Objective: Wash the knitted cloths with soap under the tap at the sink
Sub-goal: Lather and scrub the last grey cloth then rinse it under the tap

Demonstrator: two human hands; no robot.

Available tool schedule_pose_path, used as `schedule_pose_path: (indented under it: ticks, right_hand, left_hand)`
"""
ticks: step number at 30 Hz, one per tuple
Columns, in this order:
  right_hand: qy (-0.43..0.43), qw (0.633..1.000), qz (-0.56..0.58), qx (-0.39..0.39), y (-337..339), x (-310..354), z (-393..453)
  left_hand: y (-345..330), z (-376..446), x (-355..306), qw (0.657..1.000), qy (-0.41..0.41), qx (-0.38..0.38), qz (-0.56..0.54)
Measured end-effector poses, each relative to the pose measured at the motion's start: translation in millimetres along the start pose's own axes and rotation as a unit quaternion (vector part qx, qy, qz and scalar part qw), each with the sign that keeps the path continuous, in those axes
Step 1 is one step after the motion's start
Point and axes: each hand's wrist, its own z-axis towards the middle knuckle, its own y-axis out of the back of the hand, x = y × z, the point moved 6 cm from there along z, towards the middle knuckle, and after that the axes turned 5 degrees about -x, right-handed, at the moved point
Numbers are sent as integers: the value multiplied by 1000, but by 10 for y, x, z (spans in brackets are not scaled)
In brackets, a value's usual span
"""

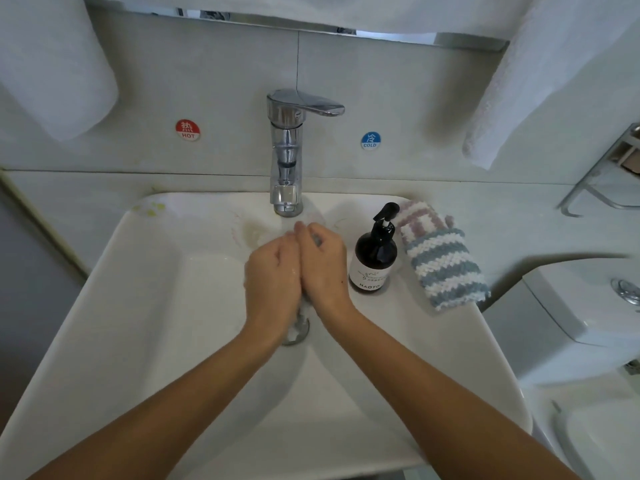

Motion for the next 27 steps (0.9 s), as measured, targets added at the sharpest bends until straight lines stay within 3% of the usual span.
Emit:
schedule_pose_path:
  ticks: [6, 11, 15, 19, 22, 25, 27]
  right_hand:
    - [4, 999, 32, 31, -73, -33, -180]
    - [5, 997, 62, -40, 105, 63, 121]
    - [-35, 996, 76, -11, 86, 1, 70]
    - [23, 998, 48, 20, 7, 48, -179]
    - [50, 997, 50, -13, 63, 153, -70]
    - [-29, 991, 119, -52, 151, 45, 87]
    - [-33, 993, 107, -41, 156, 27, -37]
  left_hand:
    - [13, 265, 129, 999, 49, 2, -11]
    - [-108, -108, -31, 999, -41, 16, -1]
    - [-87, -60, -126, 998, -59, -13, -14]
    - [28, 222, 13, 999, -4, -36, -18]
    - [-3, 29, -24, 999, -39, -18, -26]
    - [-100, -190, -189, 994, -102, 17, -22]
    - [-96, -50, -184, 995, -102, 0, 3]
